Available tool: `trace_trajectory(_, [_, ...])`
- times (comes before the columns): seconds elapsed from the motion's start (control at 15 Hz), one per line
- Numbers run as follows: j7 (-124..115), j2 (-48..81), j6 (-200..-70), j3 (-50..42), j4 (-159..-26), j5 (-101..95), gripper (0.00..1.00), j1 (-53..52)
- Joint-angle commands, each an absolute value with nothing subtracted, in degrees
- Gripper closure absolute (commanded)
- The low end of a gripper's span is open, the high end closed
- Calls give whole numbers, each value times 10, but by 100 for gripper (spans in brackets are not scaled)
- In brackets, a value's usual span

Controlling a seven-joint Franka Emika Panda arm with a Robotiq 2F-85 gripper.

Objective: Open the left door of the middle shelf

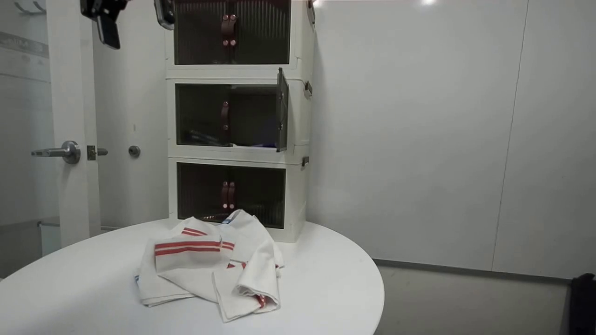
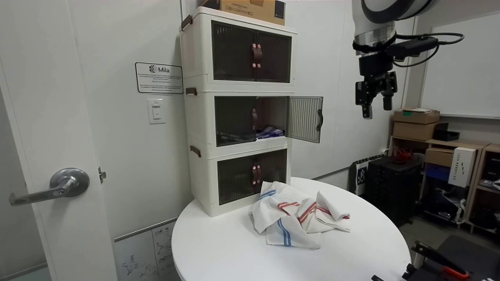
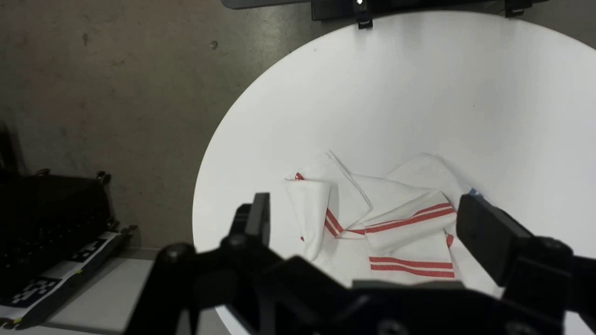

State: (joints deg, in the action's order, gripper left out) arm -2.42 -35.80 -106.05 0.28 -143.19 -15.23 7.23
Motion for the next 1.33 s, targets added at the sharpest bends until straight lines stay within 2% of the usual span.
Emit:
trace_trajectory(0.0, [-99, -362, -1074, 46, -1429, -180, 0, 63])
trace_trajectory(0.67, [-283, -346, -1107, 142, -1437, -324, 0, 68])
trace_trajectory(1.27, [-405, -297, -1104, 164, -1433, -420, 0, 46])
